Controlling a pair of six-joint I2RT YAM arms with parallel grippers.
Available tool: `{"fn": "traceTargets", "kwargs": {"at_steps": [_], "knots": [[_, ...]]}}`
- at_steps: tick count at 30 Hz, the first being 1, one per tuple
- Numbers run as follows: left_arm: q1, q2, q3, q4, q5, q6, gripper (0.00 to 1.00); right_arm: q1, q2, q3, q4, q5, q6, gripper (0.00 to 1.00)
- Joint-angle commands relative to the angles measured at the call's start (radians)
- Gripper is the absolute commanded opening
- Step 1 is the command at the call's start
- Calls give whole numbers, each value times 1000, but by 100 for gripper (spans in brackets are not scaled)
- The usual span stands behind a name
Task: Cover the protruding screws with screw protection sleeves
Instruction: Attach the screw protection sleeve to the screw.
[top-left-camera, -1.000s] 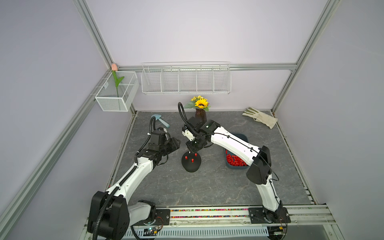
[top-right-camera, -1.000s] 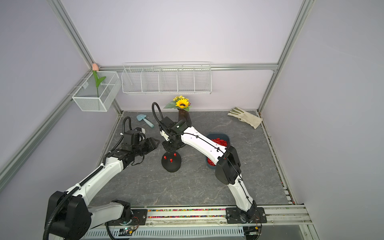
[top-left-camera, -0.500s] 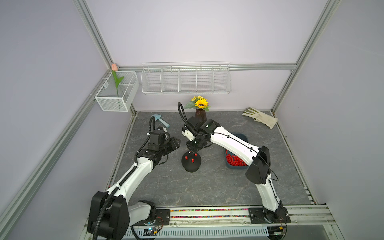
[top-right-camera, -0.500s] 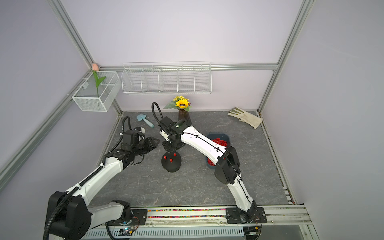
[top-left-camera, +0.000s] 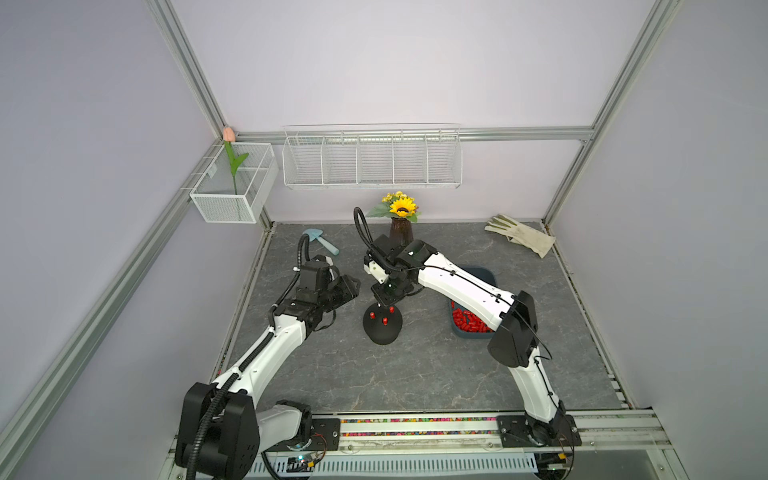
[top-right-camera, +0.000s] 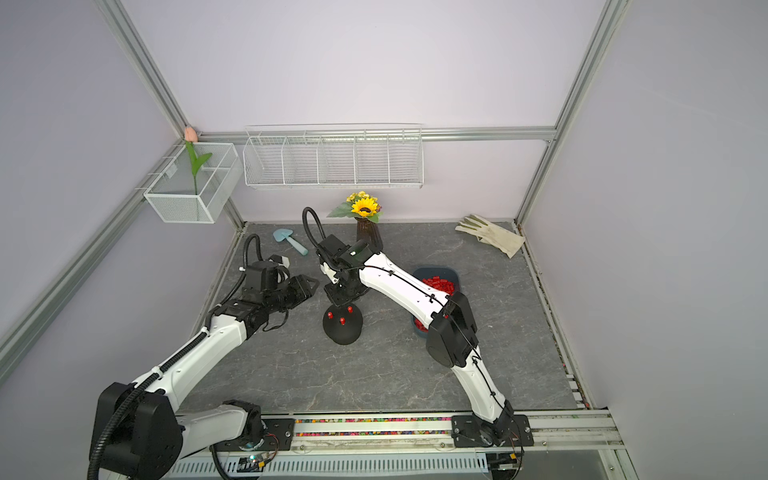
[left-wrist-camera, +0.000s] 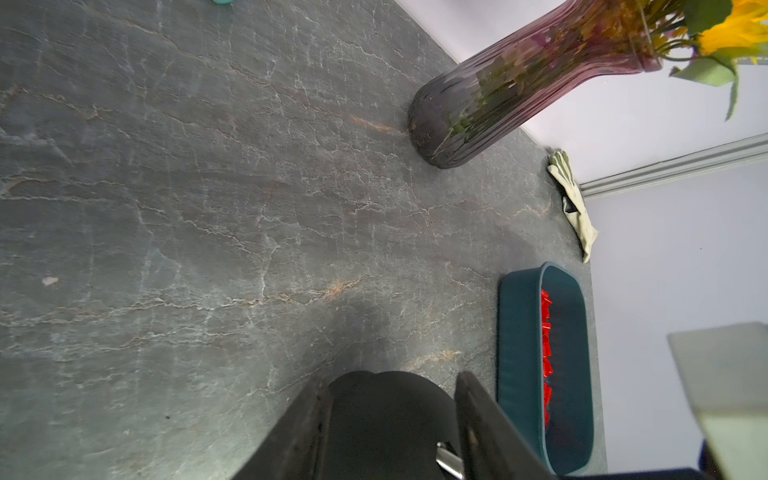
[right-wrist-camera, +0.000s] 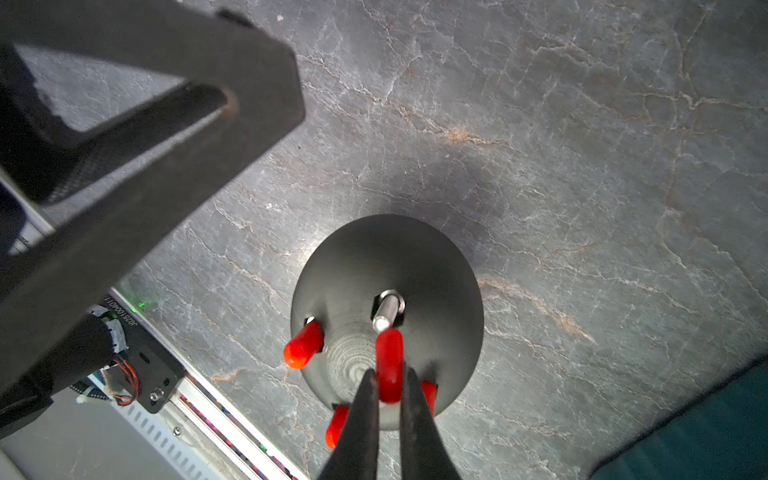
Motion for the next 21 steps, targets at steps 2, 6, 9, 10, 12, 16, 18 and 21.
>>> {"fn": "traceTargets", "kwargs": {"at_steps": [2, 6, 9, 10, 12, 16, 18, 21], "knots": [[6, -17, -11, 17, 10, -10, 51, 6, 21, 29, -20, -1, 7, 13], [7, -14, -14, 23, 10, -14, 51, 6, 27, 40, -23, -2, 6, 13], [7, -14, -13, 23, 13, -13, 51, 6, 30, 48, -27, -1, 4, 13], [8, -16, -13, 23, 14, -12, 51, 8, 32, 52, -29, -2, 2, 13], [8, -16, -13, 23, 15, -13, 51, 7, 36, 58, -33, 2, 1, 13], [9, -15, -12, 23, 15, -11, 51, 7, 40, 62, -35, 2, -2, 13], [9, -17, -14, 23, 15, -11, 51, 7, 46, 68, -39, 0, -2, 13], [9, -20, -15, 22, 15, -11, 51, 6, 51, 70, -47, -1, -4, 13]]}}
